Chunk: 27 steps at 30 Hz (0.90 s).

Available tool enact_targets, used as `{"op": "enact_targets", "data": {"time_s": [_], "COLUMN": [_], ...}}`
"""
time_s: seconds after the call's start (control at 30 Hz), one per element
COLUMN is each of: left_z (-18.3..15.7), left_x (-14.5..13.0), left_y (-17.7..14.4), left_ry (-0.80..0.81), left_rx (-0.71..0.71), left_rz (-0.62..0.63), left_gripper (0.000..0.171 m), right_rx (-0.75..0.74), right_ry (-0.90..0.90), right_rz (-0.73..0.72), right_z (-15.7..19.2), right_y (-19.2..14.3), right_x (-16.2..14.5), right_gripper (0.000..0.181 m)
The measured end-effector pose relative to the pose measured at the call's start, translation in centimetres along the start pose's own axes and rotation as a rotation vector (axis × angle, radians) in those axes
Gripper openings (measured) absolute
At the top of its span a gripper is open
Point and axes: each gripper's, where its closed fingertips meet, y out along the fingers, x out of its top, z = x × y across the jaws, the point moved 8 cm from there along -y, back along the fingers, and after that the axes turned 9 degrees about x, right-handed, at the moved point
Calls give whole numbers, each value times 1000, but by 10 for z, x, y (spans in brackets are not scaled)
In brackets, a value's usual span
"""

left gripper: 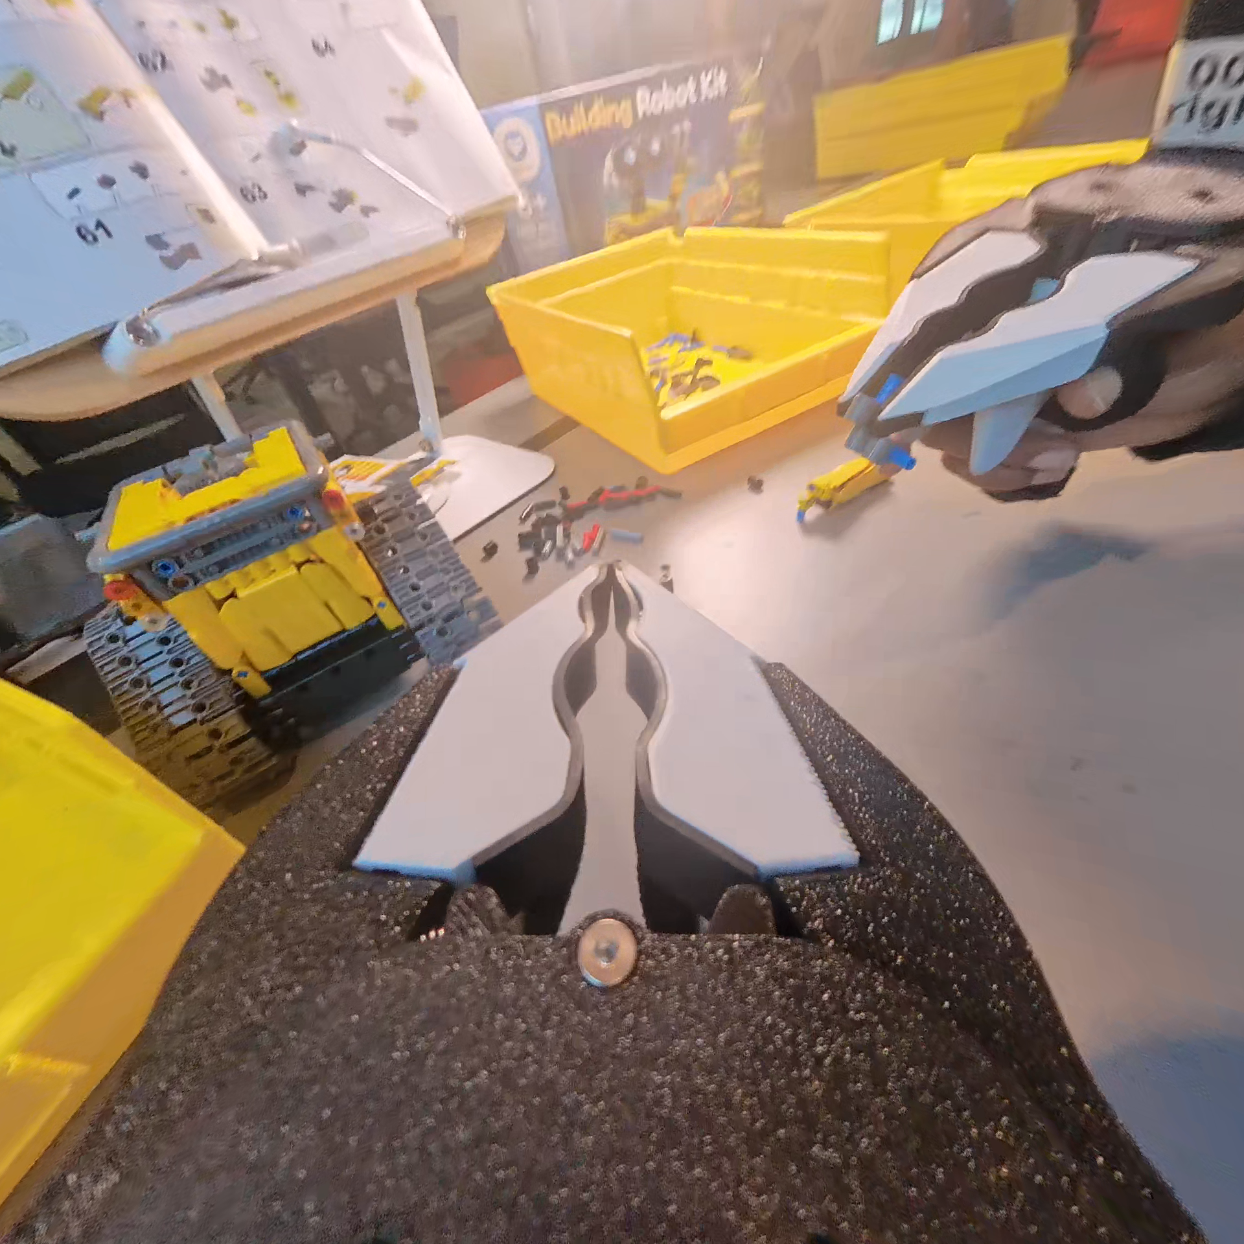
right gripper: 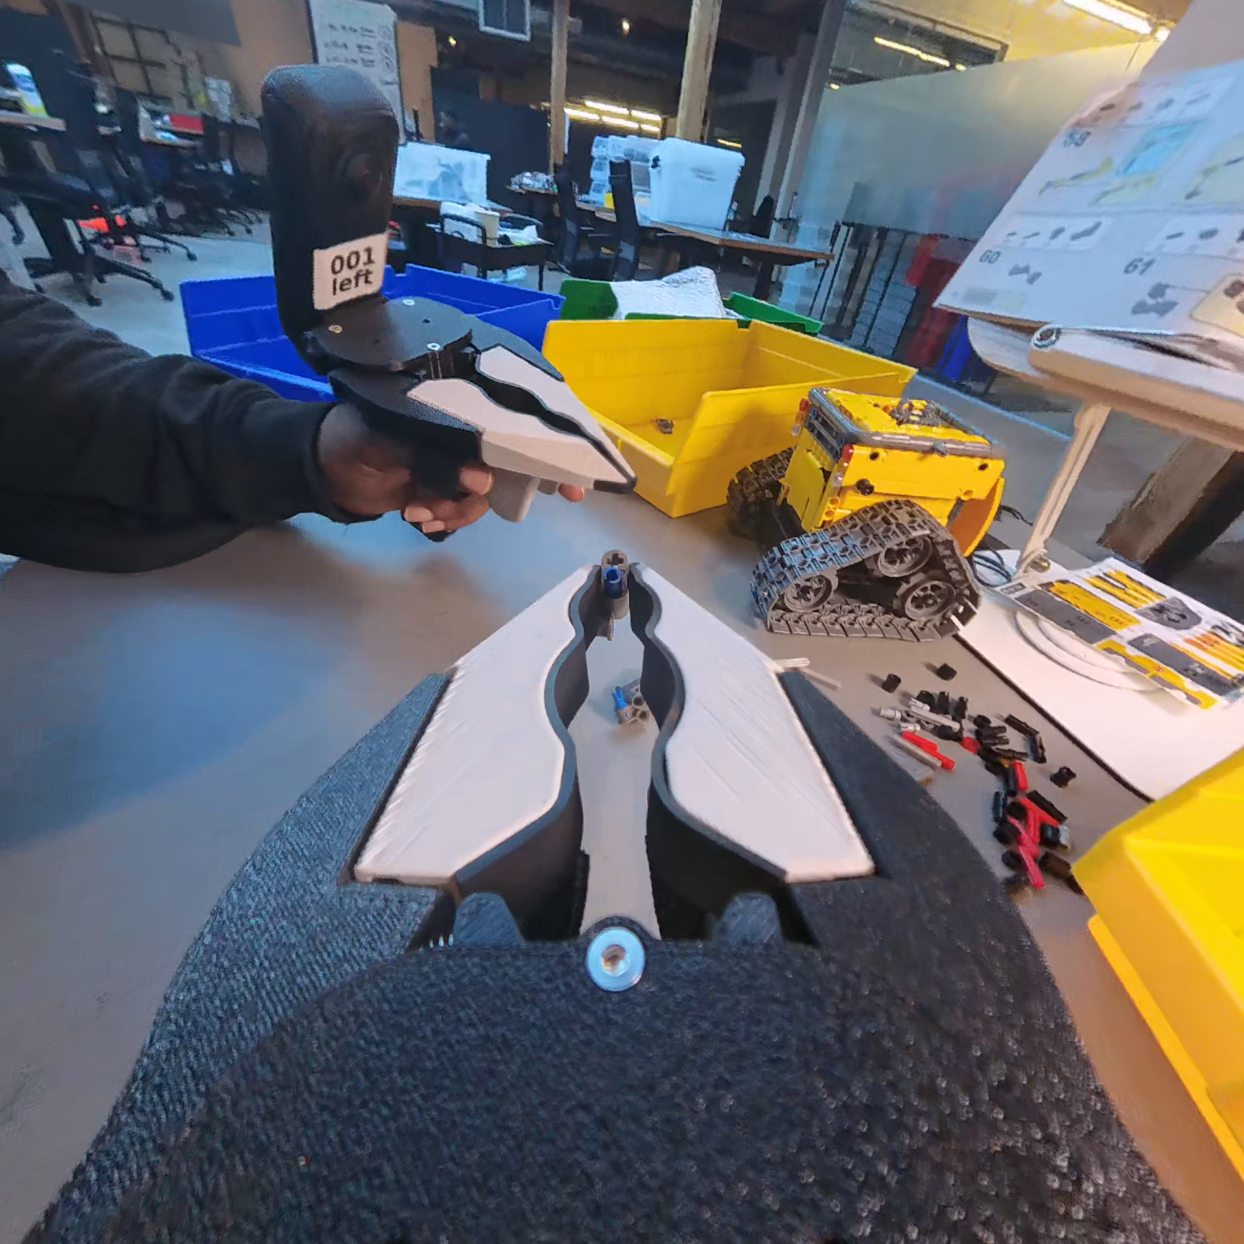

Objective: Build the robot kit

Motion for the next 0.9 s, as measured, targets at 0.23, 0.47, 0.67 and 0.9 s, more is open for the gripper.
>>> {"op": "enact_targets", "data": {"time_s": [0.23,0.47,0.67,0.9], "left_z": [-2,-22,-35,-38], "left_x": [-27,-42,-45,-47], "left_y": [15,25,42,46], "left_ry": [98,164,126,126], "left_rx": [-25,-171,-279,-313], "left_rz": [221,386,487,517], "left_gripper": [11,37,47,19], "right_rx": [7,-3,-6,-19], "right_ry": [50,55,80,95], "right_rz": [12,23,16,4], "right_z": [-8,-9,-12,-15], "right_y": [-1,-4,-5,-10], "right_x": [-10,-13,-16,-15], "right_gripper": [8,8,8,8]}}
